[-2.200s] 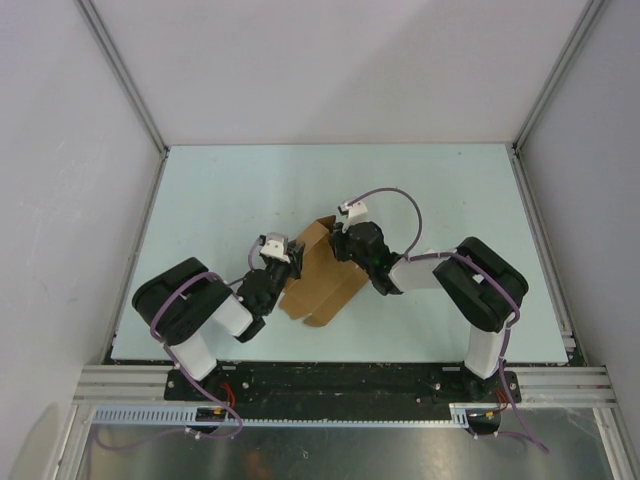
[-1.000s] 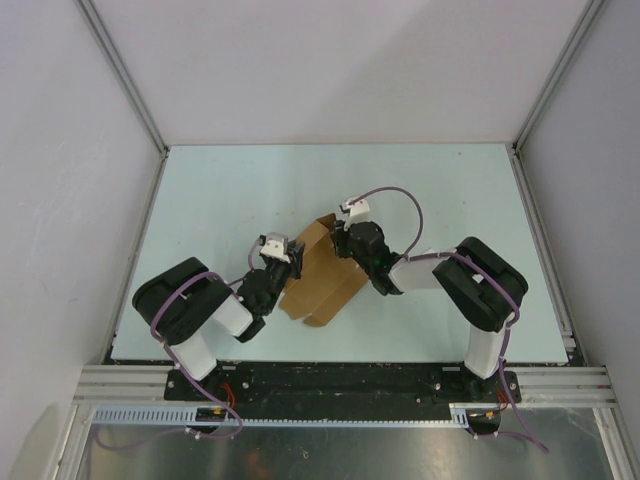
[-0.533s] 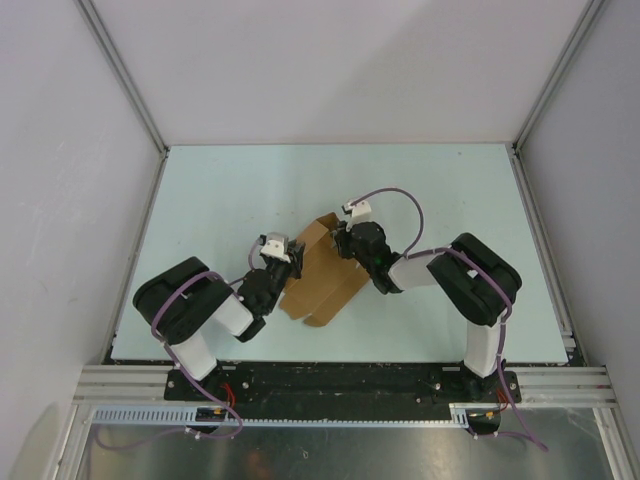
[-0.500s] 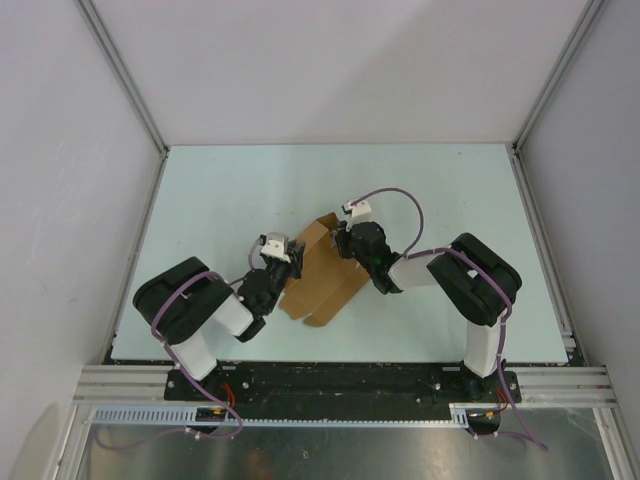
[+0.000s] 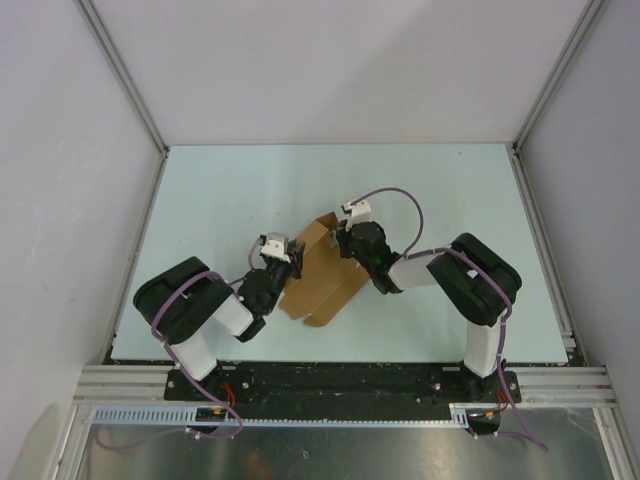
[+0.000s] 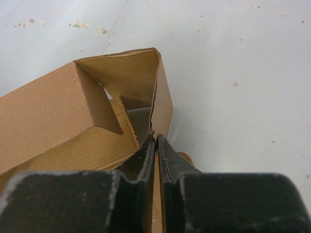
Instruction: Fold the paper box
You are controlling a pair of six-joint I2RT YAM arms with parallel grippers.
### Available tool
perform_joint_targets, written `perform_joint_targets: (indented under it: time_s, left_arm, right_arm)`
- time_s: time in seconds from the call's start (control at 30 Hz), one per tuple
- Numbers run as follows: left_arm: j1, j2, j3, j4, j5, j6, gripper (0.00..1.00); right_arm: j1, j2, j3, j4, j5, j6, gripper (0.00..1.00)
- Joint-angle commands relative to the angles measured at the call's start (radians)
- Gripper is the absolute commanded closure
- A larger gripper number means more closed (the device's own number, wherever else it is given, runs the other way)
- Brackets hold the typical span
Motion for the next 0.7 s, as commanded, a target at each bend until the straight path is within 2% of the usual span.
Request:
perform_joint_targets:
  time_s: [0.0,0.67]
  left_arm:
    - [-0.004,0.053,-0.009,-0.150,0.013,-0.023,0.68]
    - [-0.004,0.061,-0.003,-0.150,0.028,-0.032,0.68]
  right_arm:
    - [0.025,-0.024,0.026,0.031,0.011,-0.008,0.92]
    - [0.068,-0.040,0.046,0.004,0.021,-0.014,0.94]
